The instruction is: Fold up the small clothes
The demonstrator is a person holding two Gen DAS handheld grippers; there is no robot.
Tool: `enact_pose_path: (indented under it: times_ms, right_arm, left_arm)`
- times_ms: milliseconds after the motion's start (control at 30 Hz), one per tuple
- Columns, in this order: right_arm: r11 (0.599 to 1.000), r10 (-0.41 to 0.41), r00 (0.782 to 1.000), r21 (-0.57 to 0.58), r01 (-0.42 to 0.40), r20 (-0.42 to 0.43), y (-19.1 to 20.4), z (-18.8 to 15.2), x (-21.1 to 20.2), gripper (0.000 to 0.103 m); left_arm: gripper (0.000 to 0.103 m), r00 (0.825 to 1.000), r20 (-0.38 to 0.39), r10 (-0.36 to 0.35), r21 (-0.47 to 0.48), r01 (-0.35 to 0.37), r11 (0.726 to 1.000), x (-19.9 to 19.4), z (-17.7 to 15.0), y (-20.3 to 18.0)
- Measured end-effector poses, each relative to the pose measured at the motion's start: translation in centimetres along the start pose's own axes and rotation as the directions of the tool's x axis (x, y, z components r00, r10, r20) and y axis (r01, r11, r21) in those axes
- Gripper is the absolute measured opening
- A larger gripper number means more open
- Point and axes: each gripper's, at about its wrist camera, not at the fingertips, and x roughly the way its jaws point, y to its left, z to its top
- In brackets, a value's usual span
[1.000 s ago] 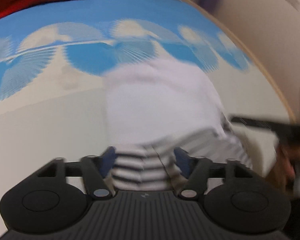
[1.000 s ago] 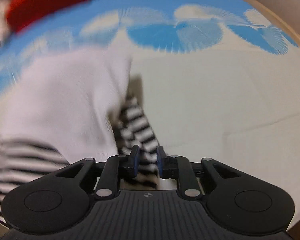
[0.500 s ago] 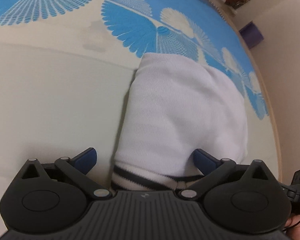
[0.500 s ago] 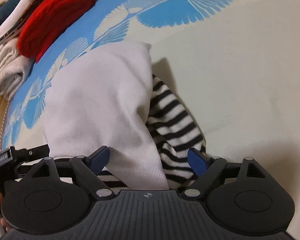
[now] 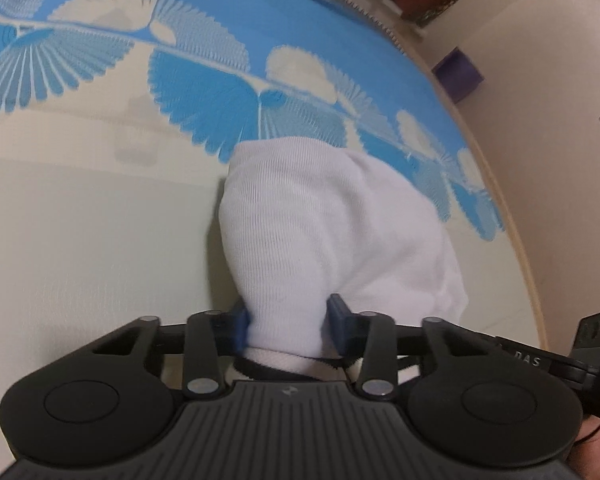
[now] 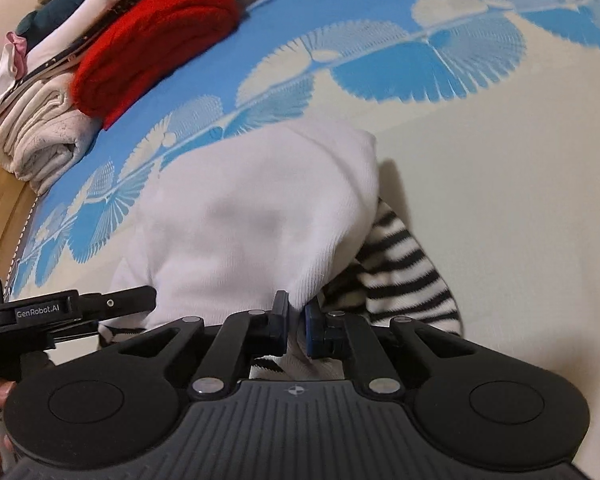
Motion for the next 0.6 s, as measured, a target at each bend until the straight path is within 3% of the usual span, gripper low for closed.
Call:
enact_pose_path:
  times_ms: [167,333,400,500,600]
  right_arm:
    - [0.999,0.036,0.993,0.029,-0.039,0.109,1.0,1.5,-0.5,0.006]
    - [0.992,0.125,0.962,-0.032,-0.121,0.242,3.5,3.1,-0.3,0.006]
    - [0.990,0.135,0.963,-0.076,-0.120,0.235,4.9,3.3,0.9,0.006]
    - [0.990,0.092,0.980,-0.122,-0.072,0.176,6.5,3.4,3.4,0.006]
    - [0.990,0.050,0.988,-0.141,-0.029,0.146,7.2,3.6,4.8,0.006]
  left_arm:
    - [0.039,0.993,0.119,0.017,0.024,-0.020,0.999,-3.1,2.3,0.3]
    - [0.043,0.976,0.192,0.098,-0.008,-0.098,0.995,-5.1,4.2,2.3]
    - [0.051,0.971,0.193,0.140,-0.025,-0.138,0.990,-5.4,4.7,3.3]
    - [0.051,0.957,0.201,0.209,-0.069,-0.199,0.978,-6.4,5.2,5.3]
    - [0.051,0.966,0.186,0.179,-0.102,-0.162,0.981,-8.3,5.5,6.5]
